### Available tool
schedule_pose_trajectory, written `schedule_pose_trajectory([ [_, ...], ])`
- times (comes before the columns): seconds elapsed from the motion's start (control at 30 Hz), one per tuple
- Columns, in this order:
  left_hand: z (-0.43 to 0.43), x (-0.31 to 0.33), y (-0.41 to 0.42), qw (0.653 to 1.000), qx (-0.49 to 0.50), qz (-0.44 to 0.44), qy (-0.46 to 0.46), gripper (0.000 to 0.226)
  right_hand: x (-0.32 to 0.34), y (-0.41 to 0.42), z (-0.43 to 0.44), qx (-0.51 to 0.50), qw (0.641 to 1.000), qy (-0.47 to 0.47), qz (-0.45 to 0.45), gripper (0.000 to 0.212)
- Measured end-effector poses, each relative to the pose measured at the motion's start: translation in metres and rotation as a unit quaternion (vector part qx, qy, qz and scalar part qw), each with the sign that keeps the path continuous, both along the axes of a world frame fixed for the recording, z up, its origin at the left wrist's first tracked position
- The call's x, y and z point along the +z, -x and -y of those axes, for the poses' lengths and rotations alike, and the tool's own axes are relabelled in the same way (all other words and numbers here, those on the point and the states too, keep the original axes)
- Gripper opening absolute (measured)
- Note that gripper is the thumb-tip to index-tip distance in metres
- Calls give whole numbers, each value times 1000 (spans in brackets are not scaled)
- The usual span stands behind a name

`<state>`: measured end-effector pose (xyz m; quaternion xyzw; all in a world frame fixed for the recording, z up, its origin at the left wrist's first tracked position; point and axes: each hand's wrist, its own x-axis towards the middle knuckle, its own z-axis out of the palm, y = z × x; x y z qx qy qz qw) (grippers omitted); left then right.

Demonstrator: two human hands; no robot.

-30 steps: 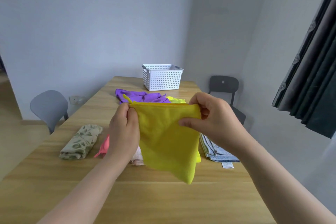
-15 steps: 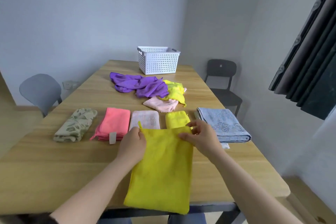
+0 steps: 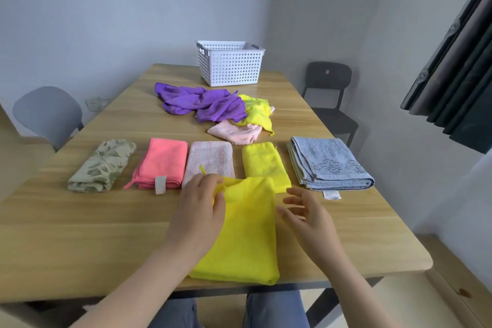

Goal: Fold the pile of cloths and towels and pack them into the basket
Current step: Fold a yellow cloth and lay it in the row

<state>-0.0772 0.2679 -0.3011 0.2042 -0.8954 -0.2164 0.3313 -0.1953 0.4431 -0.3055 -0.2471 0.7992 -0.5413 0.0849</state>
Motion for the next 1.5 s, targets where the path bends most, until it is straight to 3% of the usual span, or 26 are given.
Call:
schedule_pose_trajectory([
  [0.07, -21, 1, -9, 994, -59, 3, -90, 27, -3, -21, -16, 10, 1000, 15, 7, 32],
  [0.17, -33, 6, -17, 983, -57, -35, -172, 34, -12, -48, -34, 40, 999, 23, 23, 36],
  [0.27, -32, 10, -23, 990, -70, -72, -103, 35, -24, -67, -43, 75, 997, -20, -23, 40],
  [0.47, 2, -8, -33, 992, -113, 46, -17, 42, -25, -63, -44, 72, 995, -31, -59, 37],
  [0.6, 21, -15, -21, 988, -117, 104, 17, 51, -20, -56, -39, 128, 985, -89, -80, 53],
  [0.73, 28, -8, 8, 995, -62, 59, 41, 8, -20, -55, -35, 155, 973, -137, -101, 65],
  [0.87, 47, 2, 24, 991, 78, 73, -86, 19, -23, -58, -32, 142, 970, -141, -141, 59],
  [0.93, 45, -2, 20, 991, 97, 86, -43, 36, -25, -62, -32, 123, 967, -139, -172, 52],
  [1.0, 32, -9, 10, 998, 40, 31, 40, 36, -29, -67, -31, 97, 958, -146, -227, 51],
  [1.07, 19, -16, 0, 996, -61, -1, 67, 31, -35, -72, -27, 58, 952, -146, -263, 49],
  [1.13, 11, -21, 0, 989, -143, 30, 36, 41, -39, -75, -21, 21, 949, -138, -284, 47],
  [1.23, -2, -28, 3, 973, -179, 144, 2, 60, -45, -74, -19, -2, 945, -124, -302, 48],
  [1.37, -12, -40, 7, 935, -151, 308, 89, 92, -51, -73, -34, -27, 936, -95, -338, 30],
  [1.5, -13, -41, 11, 921, -133, 348, 113, 69, -57, -71, -46, -9, 928, -82, -362, 16],
])
